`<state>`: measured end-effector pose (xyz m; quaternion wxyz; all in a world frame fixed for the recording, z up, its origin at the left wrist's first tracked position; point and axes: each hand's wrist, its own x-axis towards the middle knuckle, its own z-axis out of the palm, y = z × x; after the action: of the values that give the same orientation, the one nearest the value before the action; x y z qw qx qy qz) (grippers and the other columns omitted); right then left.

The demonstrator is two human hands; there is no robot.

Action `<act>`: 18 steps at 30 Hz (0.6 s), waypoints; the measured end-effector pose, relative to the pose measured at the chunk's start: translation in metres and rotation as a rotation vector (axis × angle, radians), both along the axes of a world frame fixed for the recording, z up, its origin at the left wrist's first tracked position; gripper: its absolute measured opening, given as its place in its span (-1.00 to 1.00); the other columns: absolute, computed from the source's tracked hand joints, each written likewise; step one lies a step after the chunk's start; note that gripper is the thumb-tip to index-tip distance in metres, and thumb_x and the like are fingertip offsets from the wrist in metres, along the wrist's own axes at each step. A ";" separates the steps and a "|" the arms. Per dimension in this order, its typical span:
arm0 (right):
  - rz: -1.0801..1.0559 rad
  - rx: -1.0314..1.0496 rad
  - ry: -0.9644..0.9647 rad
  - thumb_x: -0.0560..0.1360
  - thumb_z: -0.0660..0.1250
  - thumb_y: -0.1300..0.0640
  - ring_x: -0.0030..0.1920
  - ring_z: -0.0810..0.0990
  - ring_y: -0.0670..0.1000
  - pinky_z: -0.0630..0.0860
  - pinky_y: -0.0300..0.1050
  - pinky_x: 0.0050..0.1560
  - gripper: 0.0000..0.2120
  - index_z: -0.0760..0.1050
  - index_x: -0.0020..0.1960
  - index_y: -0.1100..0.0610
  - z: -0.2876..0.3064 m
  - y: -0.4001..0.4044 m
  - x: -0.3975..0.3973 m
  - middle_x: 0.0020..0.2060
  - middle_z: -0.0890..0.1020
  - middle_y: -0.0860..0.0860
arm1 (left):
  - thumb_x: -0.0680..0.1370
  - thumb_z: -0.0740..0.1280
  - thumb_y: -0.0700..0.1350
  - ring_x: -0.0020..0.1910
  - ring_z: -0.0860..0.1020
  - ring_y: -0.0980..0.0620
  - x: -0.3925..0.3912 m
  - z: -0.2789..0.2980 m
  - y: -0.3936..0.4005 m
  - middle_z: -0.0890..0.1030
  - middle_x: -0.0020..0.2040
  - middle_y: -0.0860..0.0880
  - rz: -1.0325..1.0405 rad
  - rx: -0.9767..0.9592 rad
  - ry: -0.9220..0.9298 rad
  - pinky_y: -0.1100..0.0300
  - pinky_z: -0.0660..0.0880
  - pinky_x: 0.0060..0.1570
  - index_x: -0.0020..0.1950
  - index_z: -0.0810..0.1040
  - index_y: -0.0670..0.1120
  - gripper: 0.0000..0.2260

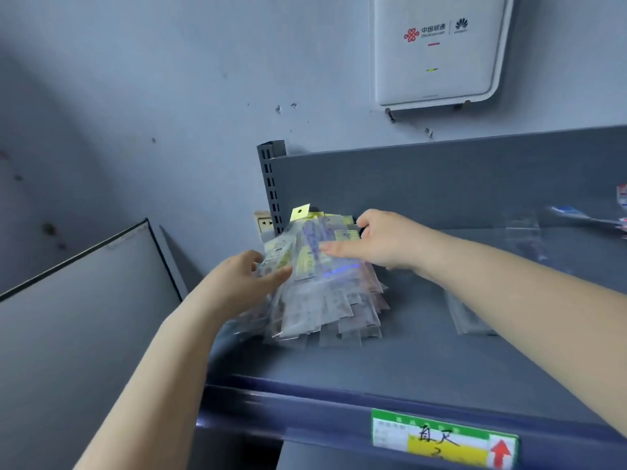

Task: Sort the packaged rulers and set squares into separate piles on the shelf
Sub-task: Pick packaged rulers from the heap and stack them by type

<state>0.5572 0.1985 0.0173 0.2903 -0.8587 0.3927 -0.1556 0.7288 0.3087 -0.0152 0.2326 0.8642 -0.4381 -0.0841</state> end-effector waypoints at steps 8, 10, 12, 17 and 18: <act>-0.074 -0.120 0.167 0.33 0.40 -0.26 0.18 0.47 0.10 0.41 -0.09 0.09 -0.31 0.42 0.22 0.22 -0.013 0.007 0.033 0.20 0.46 0.14 | 0.42 0.39 0.19 -0.06 0.54 0.03 0.007 -0.009 -0.005 0.51 0.07 0.03 0.002 -0.123 0.076 0.08 0.53 0.01 0.35 0.39 -0.07 -0.40; -0.092 -0.110 0.131 0.34 0.46 -0.17 -0.30 0.42 0.00 0.33 -0.17 -0.36 -0.57 0.38 -0.25 0.16 -0.013 0.002 0.030 -0.28 0.44 0.07 | 0.42 0.45 0.08 -0.25 0.50 0.12 0.010 -0.008 -0.003 0.49 0.01 0.04 0.003 -0.189 0.134 0.18 0.51 -0.24 0.37 0.37 -0.07 -0.41; -0.099 -0.072 0.093 0.33 0.49 -0.09 -0.45 0.17 -0.03 0.08 -0.16 -0.47 -0.44 0.11 -0.39 0.10 -0.012 -0.001 0.027 -0.44 0.18 0.01 | 0.41 0.48 0.00 -0.32 0.45 0.18 0.014 -0.008 -0.003 0.47 -0.08 0.05 0.002 -0.245 0.179 0.31 0.39 -0.38 0.37 0.38 -0.08 -0.41; -0.135 0.020 -0.032 0.35 0.50 0.06 -0.45 0.22 0.02 0.10 -0.14 -0.42 -0.48 0.13 -0.40 0.10 -0.017 -0.010 0.024 -0.47 0.22 0.03 | 0.40 0.49 -0.15 -0.37 0.43 0.11 0.020 -0.010 0.000 0.48 -0.26 0.04 0.006 -0.423 0.378 0.31 0.36 -0.36 0.23 0.48 -0.12 -0.57; -0.148 0.037 -0.074 0.36 0.48 0.11 -0.43 0.28 0.06 0.15 -0.16 -0.39 -0.54 0.18 -0.40 0.12 -0.018 -0.012 0.024 -0.47 0.30 0.09 | 0.40 0.49 -0.16 -0.37 0.44 0.08 0.021 -0.010 0.000 0.51 -0.24 0.00 0.000 -0.458 0.435 0.28 0.37 -0.35 0.21 0.49 -0.12 -0.59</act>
<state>0.5814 0.1863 -0.0011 0.3083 -0.8155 0.4467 -0.2009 0.7496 0.3089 -0.0251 0.5094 0.7512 -0.3855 -0.1662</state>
